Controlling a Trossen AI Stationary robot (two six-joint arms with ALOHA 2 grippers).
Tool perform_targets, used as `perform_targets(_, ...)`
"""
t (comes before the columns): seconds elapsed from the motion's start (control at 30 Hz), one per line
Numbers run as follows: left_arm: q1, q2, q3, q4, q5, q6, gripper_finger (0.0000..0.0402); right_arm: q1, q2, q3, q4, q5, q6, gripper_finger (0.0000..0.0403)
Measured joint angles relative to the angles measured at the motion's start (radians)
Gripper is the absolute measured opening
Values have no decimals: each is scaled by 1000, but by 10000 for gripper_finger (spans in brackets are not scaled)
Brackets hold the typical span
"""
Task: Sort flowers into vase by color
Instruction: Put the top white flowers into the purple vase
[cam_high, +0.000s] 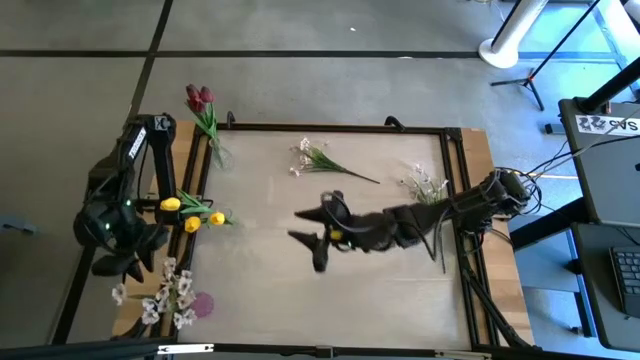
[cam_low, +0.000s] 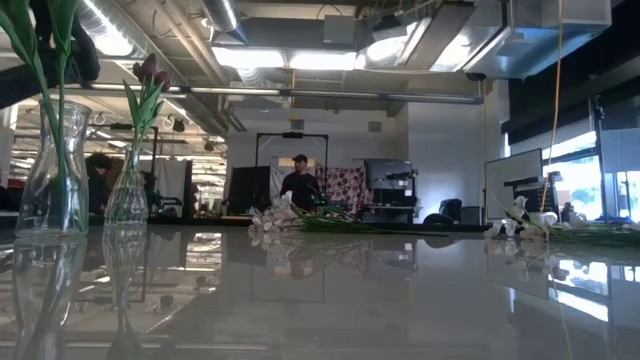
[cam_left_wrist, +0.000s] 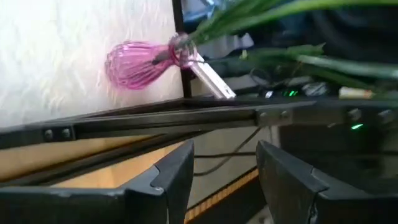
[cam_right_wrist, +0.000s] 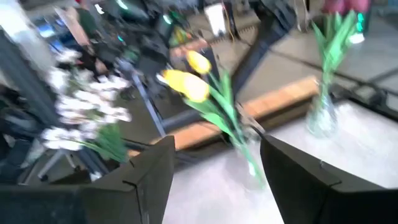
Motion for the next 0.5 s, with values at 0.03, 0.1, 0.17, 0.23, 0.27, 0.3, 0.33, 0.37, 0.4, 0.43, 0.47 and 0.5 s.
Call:
perform_targets(0.03,0,-12,10,-12,-11,-22,167,-23,0,0,-29,-23,7,237)
perform_targets(0.1,0,-28,49,-34,-49,-41,167,-77,0,0,-86,-78,26,237)
perform_targets(0.17,0,-32,109,-53,-107,-41,167,-134,0,0,-142,-127,35,237)
perform_targets(0.23,0,-31,180,-76,-177,-32,167,-193,0,0,-205,-159,30,237)
perform_targets(0.27,0,-31,218,-85,-216,-21,167,-221,0,0,-241,-167,25,237)
perform_targets(0.3,0,-31,256,-94,-266,-4,167,-250,0,0,-278,-167,24,237)
perform_targets(0.33,0,-31,293,-102,-317,18,167,-279,0,0,-323,-168,20,237)
perform_targets(0.37,0,-32,330,-107,-374,48,167,-308,0,0,-375,-168,6,237)
perform_targets(0.4,0,-32,366,-108,-440,91,167,-339,6,0,-426,-167,-10,237)
perform_targets(0.43,0,-32,398,-105,-515,142,167,-369,12,-2,-474,-168,-30,237)
perform_targets(0.47,0,-32,429,-101,-595,196,167,-399,14,-17,-507,-179,-56,237)
perform_targets(0.5,0,-32,456,-96,-683,255,167,-429,22,-36,-522,-200,-87,237)
